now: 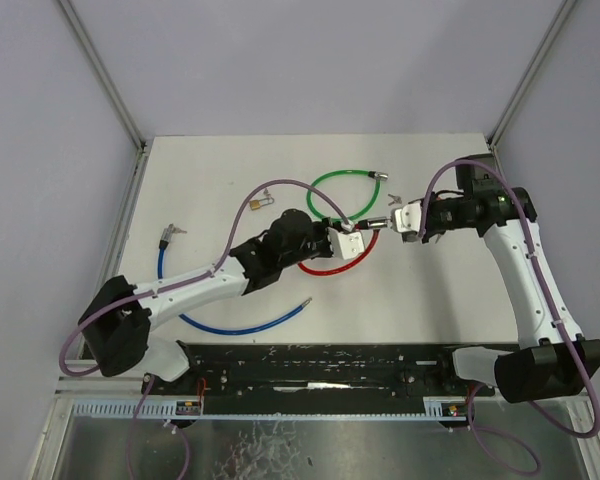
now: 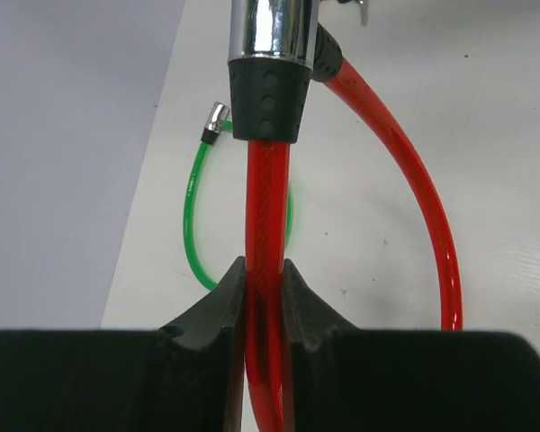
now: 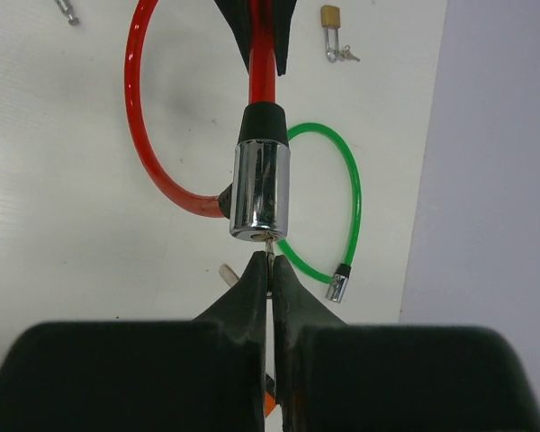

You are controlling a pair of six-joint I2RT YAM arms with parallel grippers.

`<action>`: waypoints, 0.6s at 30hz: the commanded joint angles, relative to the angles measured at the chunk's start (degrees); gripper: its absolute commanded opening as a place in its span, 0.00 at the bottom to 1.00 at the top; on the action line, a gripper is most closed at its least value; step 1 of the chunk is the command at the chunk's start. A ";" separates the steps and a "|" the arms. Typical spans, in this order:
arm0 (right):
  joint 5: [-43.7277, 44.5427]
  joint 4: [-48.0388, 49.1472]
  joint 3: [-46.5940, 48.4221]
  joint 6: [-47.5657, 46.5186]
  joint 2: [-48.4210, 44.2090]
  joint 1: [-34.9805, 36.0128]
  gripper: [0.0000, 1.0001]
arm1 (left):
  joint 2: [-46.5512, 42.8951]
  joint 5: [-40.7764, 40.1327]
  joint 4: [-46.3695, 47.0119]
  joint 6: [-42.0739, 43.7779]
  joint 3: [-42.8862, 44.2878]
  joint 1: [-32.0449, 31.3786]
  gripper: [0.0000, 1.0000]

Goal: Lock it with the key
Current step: Lock the lock, then place the key at the center of the board.

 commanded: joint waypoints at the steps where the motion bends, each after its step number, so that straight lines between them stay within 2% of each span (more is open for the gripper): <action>1: 2.16 2.95 4.54 1.12 -1.60 -5.70 0.00 | -4.99 -8.03 -1.40 -0.93 -4.46 2.76 0.00; 5: -0.66 0.93 6.85 0.44 -0.34 -9.07 0.00 | -8.78 -8.91 2.01 -1.30 -6.82 3.12 0.00; 14: -4.39 1.11 7.40 3.15 -0.31 -9.55 0.00 | -11.96 -1.43 1.82 -7.60 -7.20 4.18 0.00; 16: -6.83 2.50 5.96 8.73 0.24 -9.55 0.00 | -14.07 1.68 3.81 -12.63 -8.04 4.93 0.00; 18: -9.26 9.05 2.82 20.91 -0.03 -9.51 0.00 | -16.50 5.40 7.12 -18.52 -9.38 5.91 0.00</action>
